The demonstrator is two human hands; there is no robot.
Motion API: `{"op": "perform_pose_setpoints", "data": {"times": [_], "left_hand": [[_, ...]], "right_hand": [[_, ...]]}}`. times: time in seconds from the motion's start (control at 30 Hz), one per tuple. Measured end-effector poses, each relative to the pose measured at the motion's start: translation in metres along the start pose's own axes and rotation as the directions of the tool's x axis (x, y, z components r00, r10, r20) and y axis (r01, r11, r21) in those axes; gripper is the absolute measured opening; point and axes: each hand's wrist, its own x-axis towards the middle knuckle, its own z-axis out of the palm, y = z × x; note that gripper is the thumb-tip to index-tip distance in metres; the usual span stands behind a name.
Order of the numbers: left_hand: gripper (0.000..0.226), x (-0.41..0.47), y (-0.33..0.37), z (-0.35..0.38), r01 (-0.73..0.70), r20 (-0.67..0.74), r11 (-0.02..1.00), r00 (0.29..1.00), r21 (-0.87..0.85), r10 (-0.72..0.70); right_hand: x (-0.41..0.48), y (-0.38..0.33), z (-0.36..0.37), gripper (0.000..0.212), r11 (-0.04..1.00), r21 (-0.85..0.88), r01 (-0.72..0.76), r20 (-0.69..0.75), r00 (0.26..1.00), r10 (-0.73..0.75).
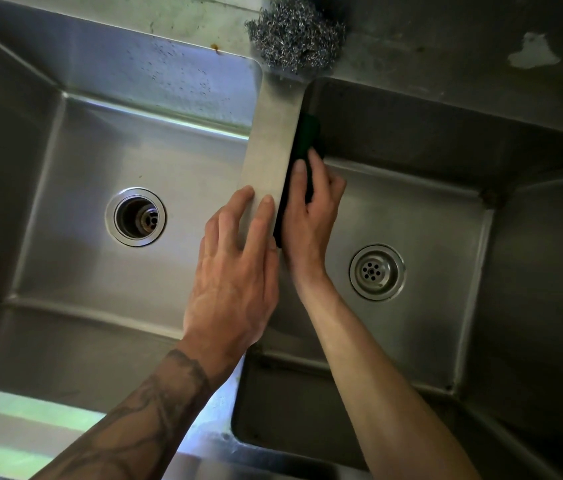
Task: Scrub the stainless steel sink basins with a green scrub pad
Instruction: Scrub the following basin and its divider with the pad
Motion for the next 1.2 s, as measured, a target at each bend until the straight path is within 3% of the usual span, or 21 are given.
{"op": "perform_pose_setpoints", "data": {"times": [0.07, 0.2, 0.3, 0.43, 0.63, 0.73, 0.8, 1.03, 1.2], "left_hand": [[0.046, 0.0, -0.001, 0.0, 0.0, -0.003, 1.0, 1.0, -0.002, 0.0], [0.049, -0.001, 0.0, -0.003, -0.001, 0.03, 1.0, 1.0, 0.008, 0.001], [0.053, 0.001, -0.003, -0.004, -0.011, 0.126, 0.995, 0.992, 0.094, -0.001], [0.051, 0.001, -0.003, -0.004, 0.011, 0.132, 0.997, 0.991, 0.072, -0.02], [0.055, 0.0, -0.001, -0.006, -0.002, 0.145, 0.997, 0.989, 0.072, -0.008], [0.054, 0.002, 0.0, -0.007, 0.007, 0.133, 0.998, 0.991, 0.063, -0.016], [0.059, 0.002, 0.0, -0.008, -0.015, 0.184, 0.987, 0.983, 0.161, -0.015], [0.07, -0.001, -0.002, -0.008, -0.081, 0.265, 0.935, 0.964, 0.345, -0.014], [0.073, 0.002, -0.001, -0.008, -0.095, 0.3, 0.916, 0.954, 0.389, -0.028]], "right_hand": [[0.005, 0.013, 0.001, 0.032, 0.999, -0.04, -0.026, 0.024, 0.999, 0.027], [0.017, 0.03, 0.004, 0.038, 0.94, -0.205, -0.273, 0.125, 0.945, 0.302], [-0.003, 0.019, -0.002, 0.038, 0.979, -0.09, -0.185, 0.116, 0.974, 0.195], [-0.028, 0.014, -0.007, 0.03, 0.998, 0.047, -0.038, 0.039, 0.999, 0.036], [0.0, 0.03, -0.002, 0.036, 0.953, -0.091, -0.288, 0.141, 0.944, 0.299], [-0.033, 0.016, -0.01, 0.029, 0.992, 0.04, -0.117, 0.103, 0.988, 0.113], [-0.049, 0.014, -0.015, 0.023, 0.994, 0.103, -0.043, 0.101, 0.994, 0.032], [-0.013, 0.036, -0.005, 0.034, 0.955, -0.075, -0.288, 0.154, 0.943, 0.296], [-0.065, 0.015, -0.023, 0.025, 0.987, 0.152, -0.045, 0.131, 0.991, 0.025]]}}
